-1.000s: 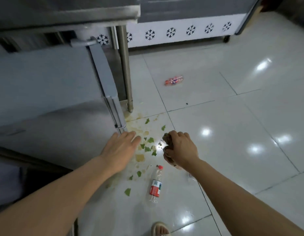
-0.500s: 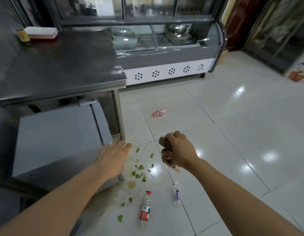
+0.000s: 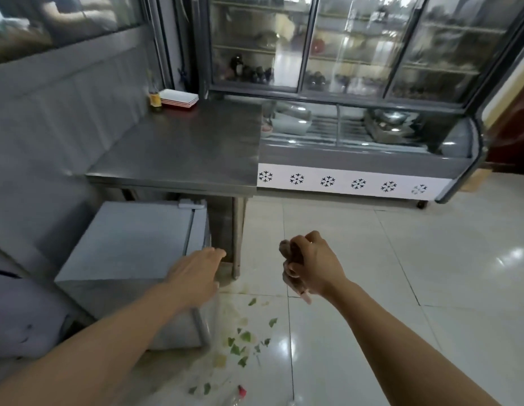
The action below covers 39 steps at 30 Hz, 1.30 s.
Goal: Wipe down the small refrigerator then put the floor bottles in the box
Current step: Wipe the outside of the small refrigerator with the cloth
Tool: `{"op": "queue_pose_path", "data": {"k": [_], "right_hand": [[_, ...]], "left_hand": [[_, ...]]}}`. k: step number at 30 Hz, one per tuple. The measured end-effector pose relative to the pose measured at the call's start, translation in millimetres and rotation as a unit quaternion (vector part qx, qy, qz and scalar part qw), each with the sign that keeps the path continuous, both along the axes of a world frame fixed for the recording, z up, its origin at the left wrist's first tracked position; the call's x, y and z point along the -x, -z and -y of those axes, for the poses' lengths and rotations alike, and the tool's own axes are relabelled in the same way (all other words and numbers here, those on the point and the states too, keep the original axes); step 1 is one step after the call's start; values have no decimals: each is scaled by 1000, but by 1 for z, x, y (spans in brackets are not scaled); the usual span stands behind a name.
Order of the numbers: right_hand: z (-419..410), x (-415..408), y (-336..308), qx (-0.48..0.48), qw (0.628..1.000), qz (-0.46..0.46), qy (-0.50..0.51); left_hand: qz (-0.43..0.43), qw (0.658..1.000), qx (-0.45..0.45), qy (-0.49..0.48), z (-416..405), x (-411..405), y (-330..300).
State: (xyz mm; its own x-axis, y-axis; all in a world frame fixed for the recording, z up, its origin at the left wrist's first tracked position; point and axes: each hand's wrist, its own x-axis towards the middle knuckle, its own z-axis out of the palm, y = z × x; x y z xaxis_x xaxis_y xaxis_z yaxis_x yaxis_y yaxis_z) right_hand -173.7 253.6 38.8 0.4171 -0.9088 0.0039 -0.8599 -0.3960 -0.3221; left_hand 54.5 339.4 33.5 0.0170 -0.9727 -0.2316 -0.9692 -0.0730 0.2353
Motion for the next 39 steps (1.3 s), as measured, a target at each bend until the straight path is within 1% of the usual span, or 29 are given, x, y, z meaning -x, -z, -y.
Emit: {"op": "queue_pose_path", "data": {"k": [8,13,17,22,27,29,31,34,36,39], "right_hand": [[87,-65,-11,11,998,1,-54],[140,-109,-10,32,997,36,-54],[179,-139,-3,45,996,41,-63],[242,-178,16,44,992,89,-73],[307,-213,33,95,982,149,-65],[328,-223,39,92,980,165,-67],[339,-230,49,55,988,126,-76],[335,-227,70,6,993,20,-119],[323,-220,79,-18,989,-3,-148],[298,-212,79,-34,986,-22,-160]], "left_hand": [[-24,996,42,-75,66,-38,-7],[-10,994,37,-100,104,-70,-7],[-2,991,49,-121,133,-89,-5],[15,987,76,-144,174,-111,6],[35,981,99,-161,206,-129,28],[47,980,102,-164,212,-133,37],[55,979,103,-165,216,-134,45],[55,980,93,-168,212,-131,54],[54,980,83,-175,206,-126,56],[54,980,66,-182,192,-119,49]]}}
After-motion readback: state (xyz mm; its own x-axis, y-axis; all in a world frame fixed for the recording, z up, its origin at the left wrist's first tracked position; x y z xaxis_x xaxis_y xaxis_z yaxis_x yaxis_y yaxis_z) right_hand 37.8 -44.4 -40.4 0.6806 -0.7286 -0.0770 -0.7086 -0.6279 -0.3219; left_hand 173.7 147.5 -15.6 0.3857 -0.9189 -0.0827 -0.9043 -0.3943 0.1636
